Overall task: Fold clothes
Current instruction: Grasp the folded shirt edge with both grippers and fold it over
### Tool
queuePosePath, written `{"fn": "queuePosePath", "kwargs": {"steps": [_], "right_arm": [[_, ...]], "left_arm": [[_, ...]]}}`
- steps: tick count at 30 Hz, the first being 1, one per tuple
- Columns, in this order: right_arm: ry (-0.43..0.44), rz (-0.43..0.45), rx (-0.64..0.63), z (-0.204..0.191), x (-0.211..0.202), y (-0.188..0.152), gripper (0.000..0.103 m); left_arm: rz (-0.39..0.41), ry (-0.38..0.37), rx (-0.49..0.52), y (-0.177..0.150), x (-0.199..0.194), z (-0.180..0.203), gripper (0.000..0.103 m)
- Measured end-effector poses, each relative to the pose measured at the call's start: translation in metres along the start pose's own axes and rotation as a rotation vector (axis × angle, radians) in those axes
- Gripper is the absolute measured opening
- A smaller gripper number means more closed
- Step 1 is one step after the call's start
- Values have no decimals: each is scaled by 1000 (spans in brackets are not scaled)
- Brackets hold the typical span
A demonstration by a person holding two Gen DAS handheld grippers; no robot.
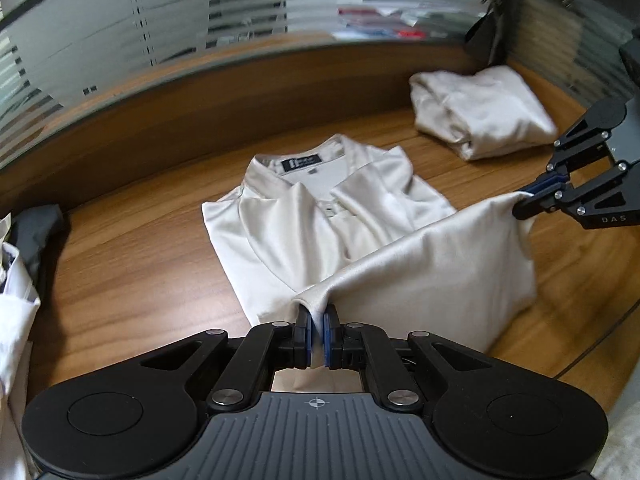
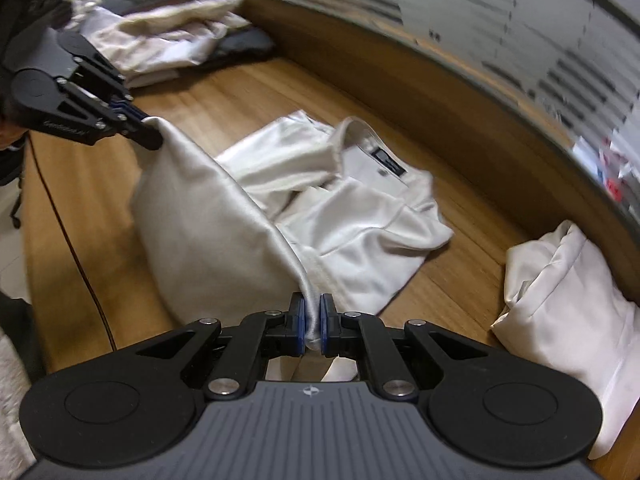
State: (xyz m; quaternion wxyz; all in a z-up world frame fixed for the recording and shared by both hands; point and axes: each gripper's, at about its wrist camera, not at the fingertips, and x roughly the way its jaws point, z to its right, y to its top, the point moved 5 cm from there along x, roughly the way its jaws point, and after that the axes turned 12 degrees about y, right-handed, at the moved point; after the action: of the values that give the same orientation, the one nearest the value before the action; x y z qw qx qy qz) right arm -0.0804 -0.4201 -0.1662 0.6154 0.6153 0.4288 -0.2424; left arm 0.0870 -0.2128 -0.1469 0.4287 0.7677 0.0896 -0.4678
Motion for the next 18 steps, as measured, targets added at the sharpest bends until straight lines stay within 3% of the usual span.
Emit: {"fn": "queuePosePath", "kwargs": {"steps": [11,14,18], "right_arm": [[5,-112,51,39,83,0,9],[10,-119,51,43,92,-3,17],[14,-100,79,48,90,-4,24]], "left_arm": [[-122,28,81,-3,80,6,13],[-124,55,79,-6,89,7,22],[-77,83,6,-5,83,-4,27]]}}
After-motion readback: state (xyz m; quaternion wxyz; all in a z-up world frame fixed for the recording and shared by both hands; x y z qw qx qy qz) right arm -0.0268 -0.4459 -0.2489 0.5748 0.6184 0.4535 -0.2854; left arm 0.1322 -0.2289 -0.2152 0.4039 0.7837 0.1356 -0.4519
